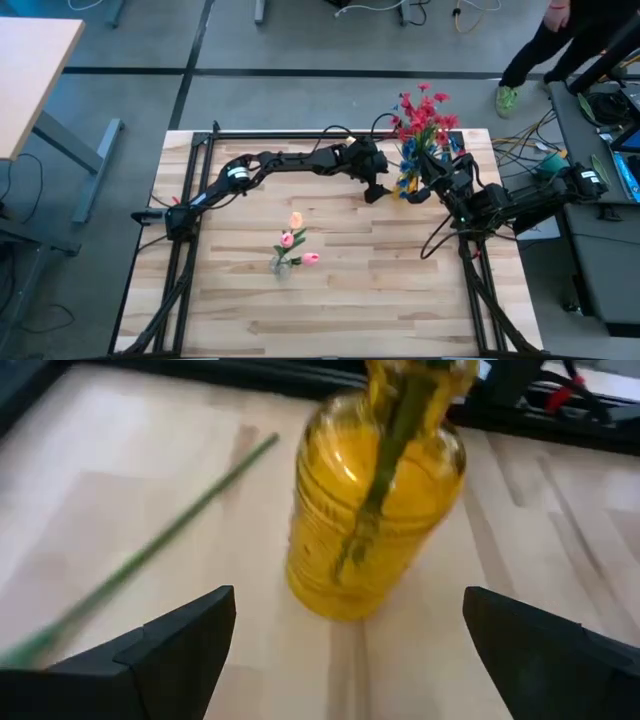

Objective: Sort flowers into vase by color
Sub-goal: Put the red flowers into the yellow vase

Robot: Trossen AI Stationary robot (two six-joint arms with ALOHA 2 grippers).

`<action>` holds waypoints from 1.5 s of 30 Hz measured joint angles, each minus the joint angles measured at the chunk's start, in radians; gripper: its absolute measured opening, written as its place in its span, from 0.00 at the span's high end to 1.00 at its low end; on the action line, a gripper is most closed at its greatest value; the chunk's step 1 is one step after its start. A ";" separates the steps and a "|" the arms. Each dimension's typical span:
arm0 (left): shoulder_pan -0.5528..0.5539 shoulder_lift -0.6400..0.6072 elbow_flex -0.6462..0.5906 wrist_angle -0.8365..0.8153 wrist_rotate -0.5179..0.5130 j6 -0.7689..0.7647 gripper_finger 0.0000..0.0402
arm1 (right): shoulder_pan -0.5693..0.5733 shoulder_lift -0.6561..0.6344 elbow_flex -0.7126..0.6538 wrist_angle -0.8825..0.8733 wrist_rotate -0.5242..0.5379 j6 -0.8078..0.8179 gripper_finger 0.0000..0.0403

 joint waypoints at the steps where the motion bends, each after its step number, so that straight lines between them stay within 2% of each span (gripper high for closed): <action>1: -0.004 -0.005 0.000 0.000 -0.018 0.008 0.07 | 0.000 -0.001 0.000 0.000 -0.004 -0.005 0.97; 8: -0.023 -0.018 -0.006 -0.001 -0.059 0.027 0.08 | 0.028 -0.006 0.000 -0.002 -0.014 -0.016 0.97; 17: -0.016 -0.068 -0.008 -0.007 -0.061 0.025 0.14 | 0.055 -0.015 0.000 0.001 0.058 -0.061 0.97; 28: -0.018 -0.114 -0.013 -0.071 -0.058 0.026 0.15 | 0.060 -0.021 0.000 0.002 0.042 -0.076 0.97; 34: -0.022 -0.154 -0.030 -0.055 -0.035 0.044 0.15 | 0.094 -0.024 0.000 0.000 -0.010 -0.096 0.97; 38: -0.024 -0.213 -0.144 0.084 -0.023 0.023 0.15 | 0.121 -0.047 -0.002 0.003 -0.050 -0.122 0.97; 45: -0.027 -0.351 -0.472 0.593 -0.051 -0.053 0.15 | 0.124 -0.105 -0.010 0.003 -0.090 -0.148 0.97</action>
